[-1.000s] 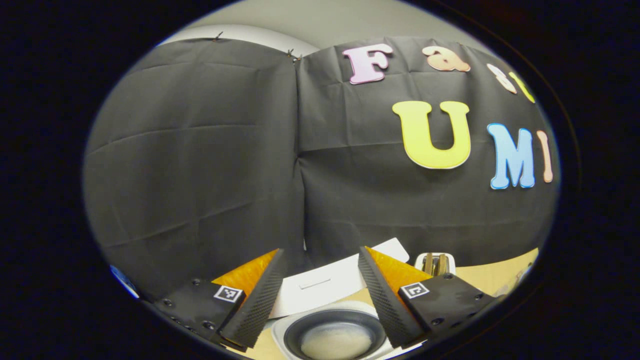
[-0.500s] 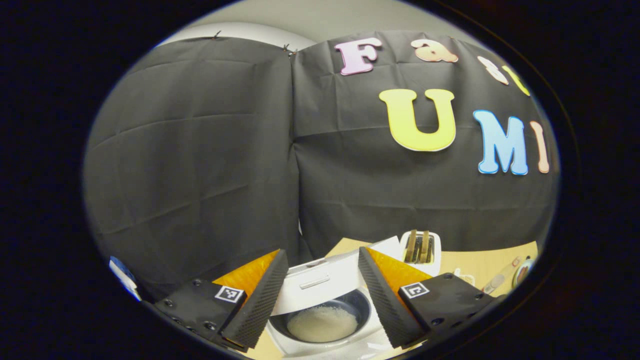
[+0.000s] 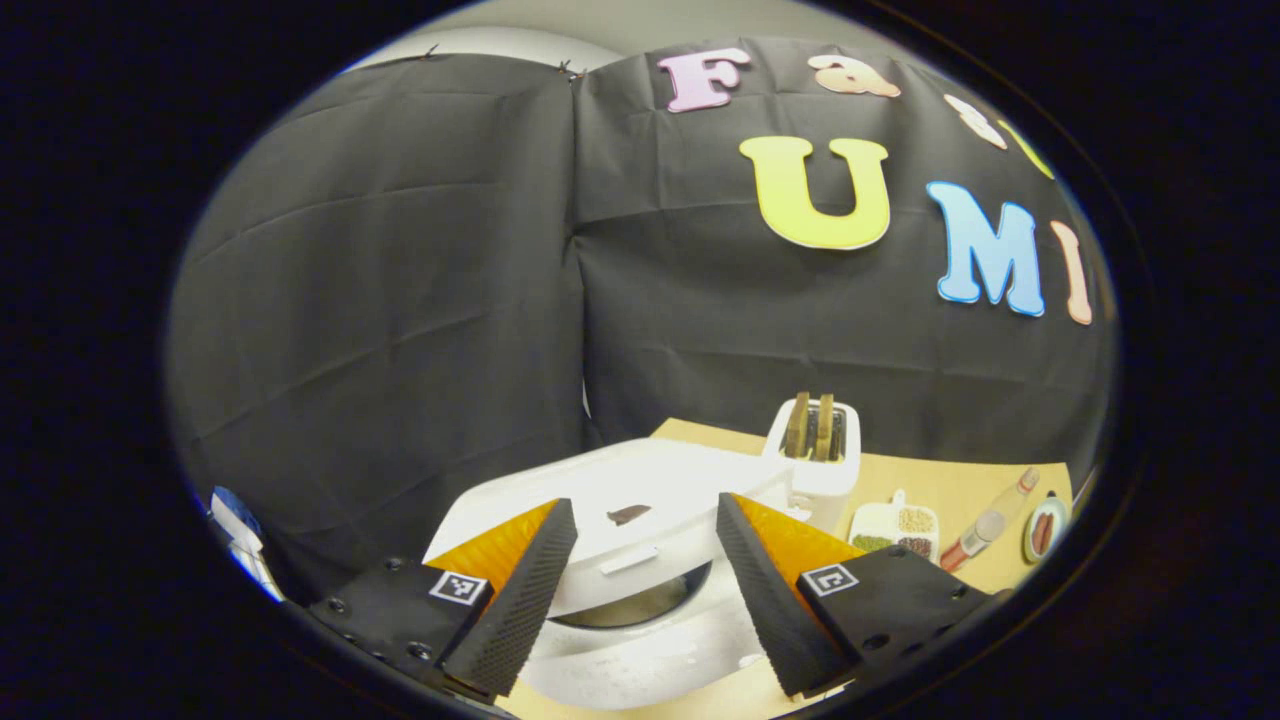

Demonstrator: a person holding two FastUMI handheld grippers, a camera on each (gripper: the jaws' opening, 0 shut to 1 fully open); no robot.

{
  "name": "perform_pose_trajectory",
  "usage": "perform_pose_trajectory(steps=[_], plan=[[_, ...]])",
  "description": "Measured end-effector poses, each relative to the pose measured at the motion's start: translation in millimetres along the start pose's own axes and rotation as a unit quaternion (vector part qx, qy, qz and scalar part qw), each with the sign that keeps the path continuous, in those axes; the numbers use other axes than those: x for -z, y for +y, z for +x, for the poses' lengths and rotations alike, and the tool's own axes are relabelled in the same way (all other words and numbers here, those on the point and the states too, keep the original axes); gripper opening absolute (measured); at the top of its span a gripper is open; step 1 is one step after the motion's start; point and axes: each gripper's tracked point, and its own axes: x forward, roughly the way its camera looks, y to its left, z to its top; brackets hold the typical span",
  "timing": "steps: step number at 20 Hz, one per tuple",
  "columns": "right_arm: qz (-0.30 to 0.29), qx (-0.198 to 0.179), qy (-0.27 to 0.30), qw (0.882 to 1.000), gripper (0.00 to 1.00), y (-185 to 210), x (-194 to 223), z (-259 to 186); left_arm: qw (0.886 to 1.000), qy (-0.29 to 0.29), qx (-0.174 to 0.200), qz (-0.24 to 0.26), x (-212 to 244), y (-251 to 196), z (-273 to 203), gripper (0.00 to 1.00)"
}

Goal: Close the left gripper, press the button to open the rice cooker; take a wooden spoon from the chopstick holder with the right hand, scoop a spoonful of rice and pour it into the rice cooker, then put the wooden spoon back into the chopstick holder.

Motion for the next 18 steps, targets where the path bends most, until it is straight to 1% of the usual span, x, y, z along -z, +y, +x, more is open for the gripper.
perform_pose_trajectory(steps=[1, 5, 6, 7, 11, 12, 15, 16, 18], plan=[[0.000, -0.001, 0.002, 1.000, 0.97, -1, 2, 0, 1.000, 0.005, -0.001, -0.001, 6, -3, 1, 0.99], [0.001, -0.004, 0.009, 1.000, 0.97, -3, 7, 3, 1.000, 0.022, -0.004, 0.006, 28, -8, -2, 0.98], [0.002, -0.006, 0.009, 1.000, 0.97, -3, 8, 4, 1.000, 0.026, -0.006, 0.010, 34, -10, -3, 1.00], [0.004, -0.007, 0.010, 1.000, 0.97, -1, 9, 6, 0.999, 0.031, -0.007, 0.014, 41, -10, -4, 0.98], [0.004, -0.016, 0.011, 1.000, 0.97, 5, 10, 10, 0.998, 0.052, -0.006, 0.019, 72, -10, -10, 0.98], [0.003, -0.019, 0.011, 1.000, 0.97, 6, 10, 11, 0.998, 0.058, -0.005, 0.015, 78, -10, -11, 1.00], [0.001, -0.024, 0.010, 1.000, 0.97, 11, 9, 14, 0.997, 0.075, 0.000, -0.001, 91, -11, -9, 0.96], [0.002, -0.025, 0.010, 1.000, 0.97, 12, 10, 14, 0.997, 0.073, 0.001, -0.012, 90, -11, -12, 0.99], [0.003, -0.026, 0.010, 1.000, 0.97, 13, 9, 16, 0.995, 0.088, 0.008, -0.041, 95, -10, -11, 0.98]])
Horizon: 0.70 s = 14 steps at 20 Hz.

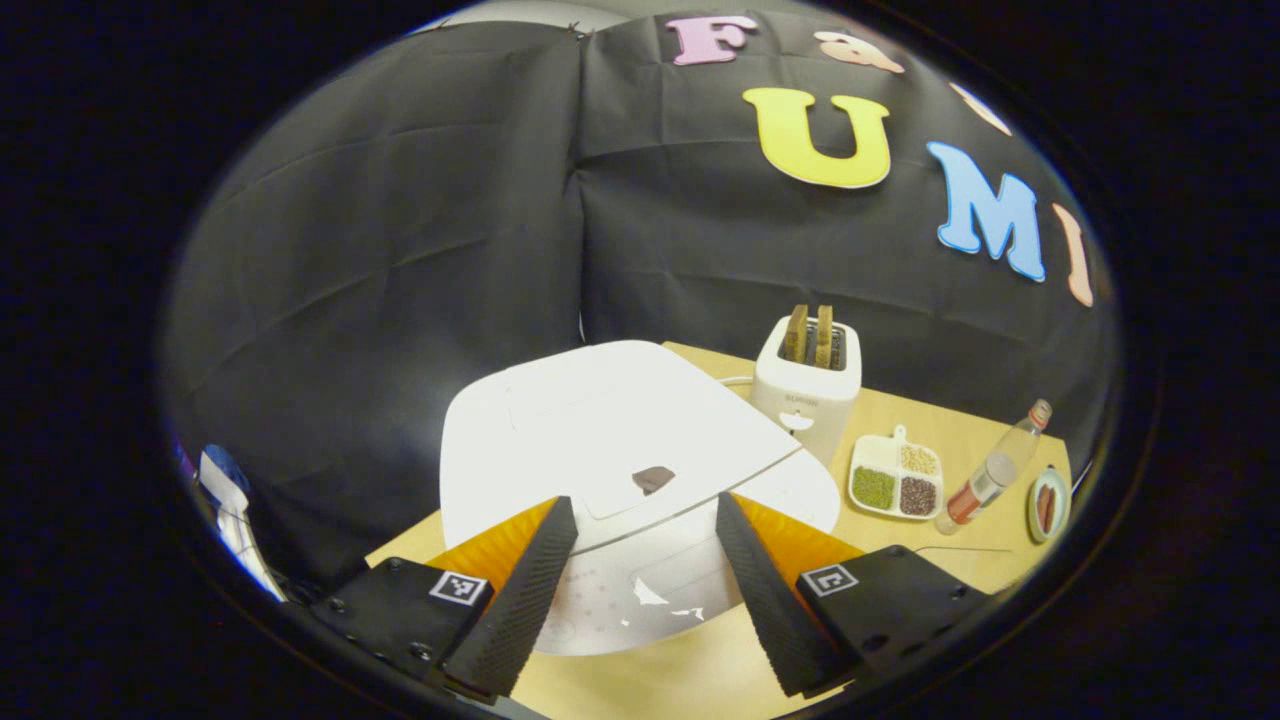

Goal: Close the left gripper, press the button to open the rice cooker; take a wooden spoon from the chopstick holder with the right hand, scoop a spoonful of rice and pour it into the rice cooker, then put the wooden spoon back into the chopstick holder.

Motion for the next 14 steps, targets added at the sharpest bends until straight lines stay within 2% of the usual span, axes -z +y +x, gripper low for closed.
perform_pose_trajectory(steps=[4, 6, 8, 10, 12, 14], plan=[[0.005, -0.011, 0.001, 1.000, 0.97, 11, 1, 1, 1.000, 0.006, 0.017, -0.002, 2, 5, 0, 0.99], [0.006, -0.017, -0.005, 1.000, 0.97, 18, -6, 2, 0.999, -0.018, 0.025, 0.007, -5, 5, 0, 0.98], [0.002, -0.024, -0.016, 1.000, 0.97, 26, -18, 1, 0.998, -0.035, 0.045, -0.014, -7, 0, -6, 1.00], [0.001, -0.030, -0.030, 0.999, 0.97, 33, -34, -1, 0.995, -0.076, 0.056, -0.024, -25, 5, -27, 1.00], [0.007, -0.036, -0.041, 0.998, 0.97, 42, -50, -3, 0.989, -0.133, 0.068, -0.004, -49, 6, -52, 1.00], [0.014, -0.044, -0.054, 0.997, 0.97, 54, -66, -7, 0.977, -0.191, 0.086, 0.022, -73, 4, -88, 0.99]])
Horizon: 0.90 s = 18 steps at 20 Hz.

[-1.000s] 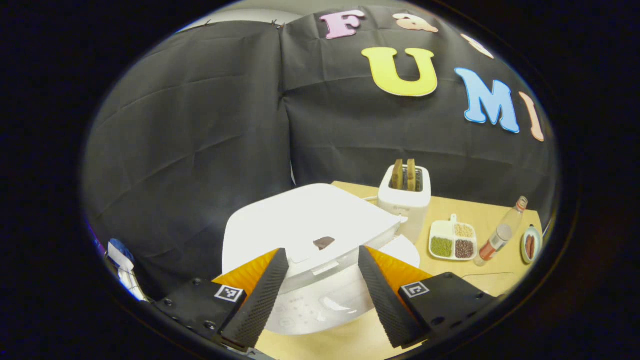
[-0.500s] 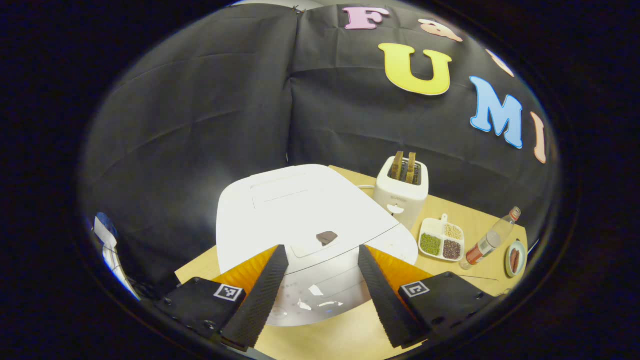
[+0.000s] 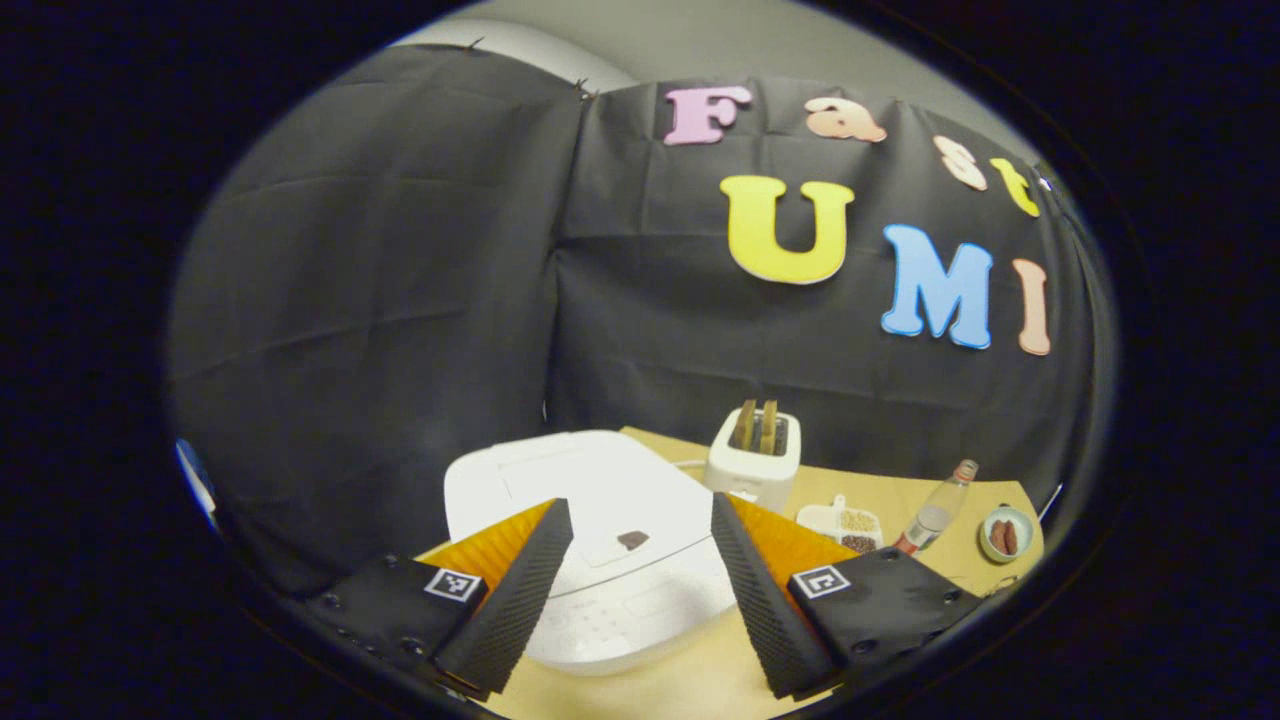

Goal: Close the left gripper, press the button to open the rice cooker; take a wooden spoon from the chopstick holder with the right hand, scoop a spoonful of rice and pour it into the rice cooker, then put the wooden spoon back into the chopstick holder.

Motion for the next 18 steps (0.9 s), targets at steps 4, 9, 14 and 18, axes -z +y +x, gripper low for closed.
perform_pose_trajectory(steps=[4, 9, 14, 18], plan=[[0.016, -0.029, -0.031, 0.999, 0.97, 32, -28, -5, 0.996, -0.073, 0.049, 0.031, -50, -23, -48, 0.97], [0.037, -0.040, -0.059, 0.997, 0.97, 57, -49, -12, 0.987, -0.126, 0.097, 0.014, -74, -47, -103, 0.99], [0.022, -0.053, -0.069, 0.996, 0.97, 80, -45, -26, 0.983, -0.140, 0.117, 0.038, -67, -61, -133, 0.96], [0.024, -0.061, -0.071, 0.995, 0.97, 90, -46, -29, 0.982, -0.144, 0.118, 0.024, -70, -56, -151, 0.97]])
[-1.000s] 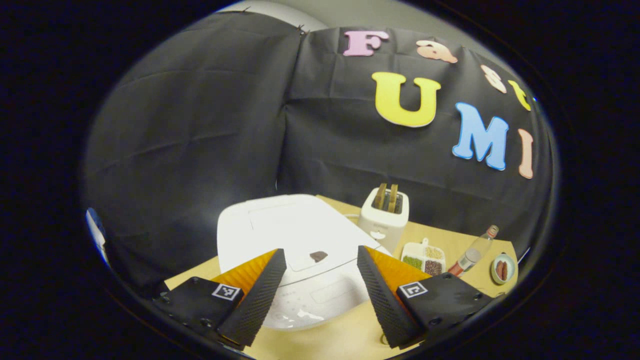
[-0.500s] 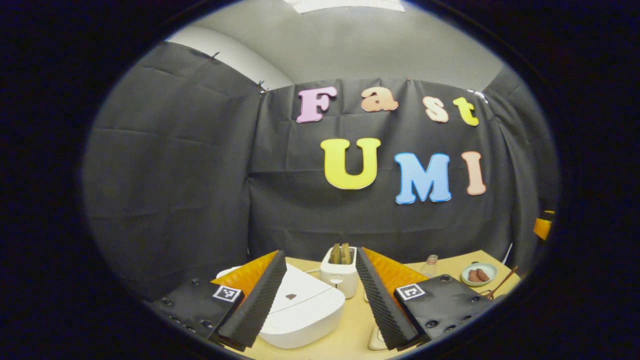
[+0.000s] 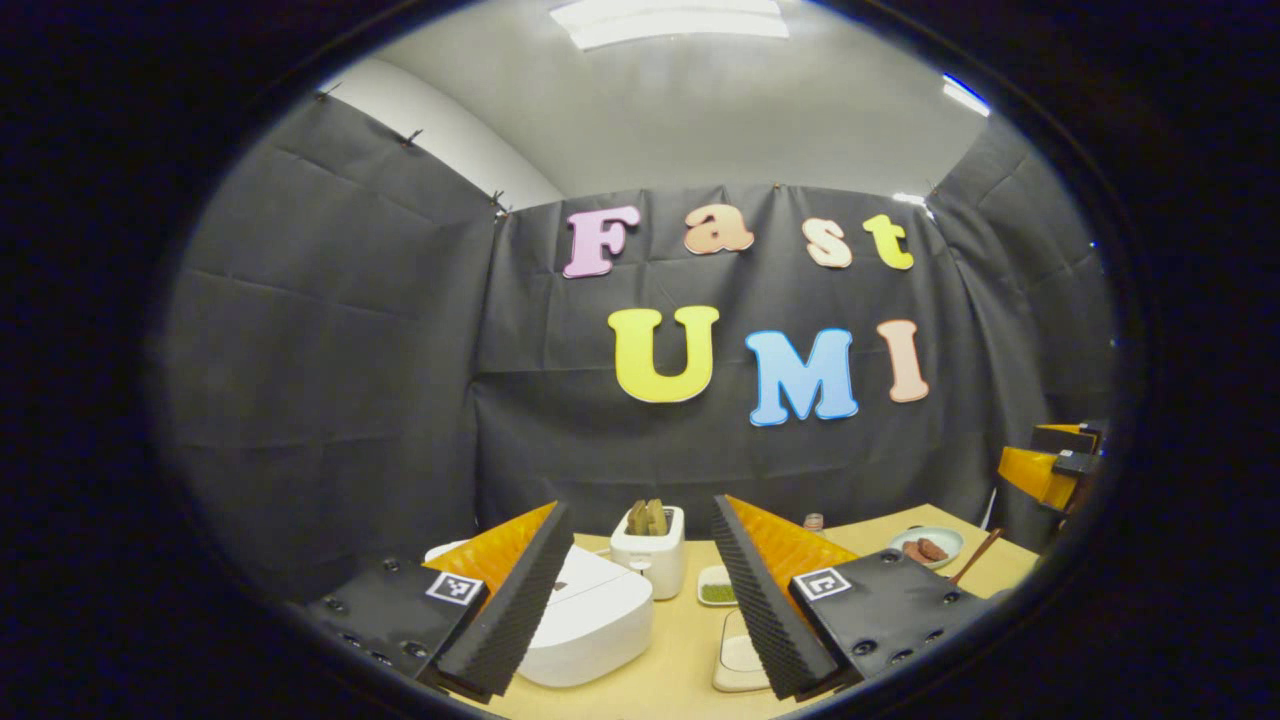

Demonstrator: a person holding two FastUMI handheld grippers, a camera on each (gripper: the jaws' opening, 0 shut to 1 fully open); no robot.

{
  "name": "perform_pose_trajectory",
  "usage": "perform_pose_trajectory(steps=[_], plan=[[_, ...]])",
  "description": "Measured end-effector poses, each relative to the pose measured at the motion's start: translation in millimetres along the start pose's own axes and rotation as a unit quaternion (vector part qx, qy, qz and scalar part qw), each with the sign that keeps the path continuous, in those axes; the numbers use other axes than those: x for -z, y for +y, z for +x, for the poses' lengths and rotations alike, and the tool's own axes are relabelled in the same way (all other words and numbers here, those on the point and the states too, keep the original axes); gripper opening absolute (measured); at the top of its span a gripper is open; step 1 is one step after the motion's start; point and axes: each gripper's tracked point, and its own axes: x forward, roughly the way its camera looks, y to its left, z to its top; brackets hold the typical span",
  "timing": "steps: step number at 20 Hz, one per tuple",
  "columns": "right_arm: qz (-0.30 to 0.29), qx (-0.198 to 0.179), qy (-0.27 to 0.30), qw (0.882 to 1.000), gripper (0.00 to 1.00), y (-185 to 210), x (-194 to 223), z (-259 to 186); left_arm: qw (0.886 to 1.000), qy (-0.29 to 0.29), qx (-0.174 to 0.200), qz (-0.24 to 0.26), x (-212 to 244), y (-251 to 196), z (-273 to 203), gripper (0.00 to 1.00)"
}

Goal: Close the left gripper, press the button to open the rice cooker; take a wooden spoon from the chopstick holder with the right hand, scoop a spoonful of rice and pour it into the rice cooker, then put the wooden spoon back into the chopstick holder.

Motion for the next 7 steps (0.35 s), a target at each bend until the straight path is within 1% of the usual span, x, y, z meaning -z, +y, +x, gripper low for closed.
perform_pose_trajectory(steps=[1, 2, 3, 4, 5, 6, 7], plan=[[0.003, 0.000, -0.001, 1.000, 0.97, 2, -2, 1, 1.000, -0.001, 0.001, 0.000, 0, 1, -2, 0.96], [0.006, -0.002, -0.002, 1.000, 0.93, 5, -3, 1, 1.000, -0.002, 0.002, 0.001, -1, 1, -3, 0.97], [0.009, -0.004, -0.006, 1.000, 0.97, 8, -5, 2, 1.000, 0.001, 0.004, 0.003, 0, 1, -4, 0.99], [0.009, -0.005, -0.006, 1.000, 0.97, 10, -4, 2, 1.000, 0.004, 0.001, 0.008, 2, 4, -4, 0.96], [0.009, -0.005, -0.006, 1.000, 0.93, 11, -4, 2, 1.000, 0.006, 0.000, 0.012, 2, 7, -4, 0.99], [0.007, -0.006, -0.007, 1.000, 0.97, 12, -5, 3, 1.000, 0.007, 0.001, 0.013, 1, 7, -4, 0.99], [0.005, -0.006, -0.008, 1.000, 0.97, 13, -5, 3, 1.000, 0.005, 0.003, 0.009, 0, 7, -4, 0.97]])
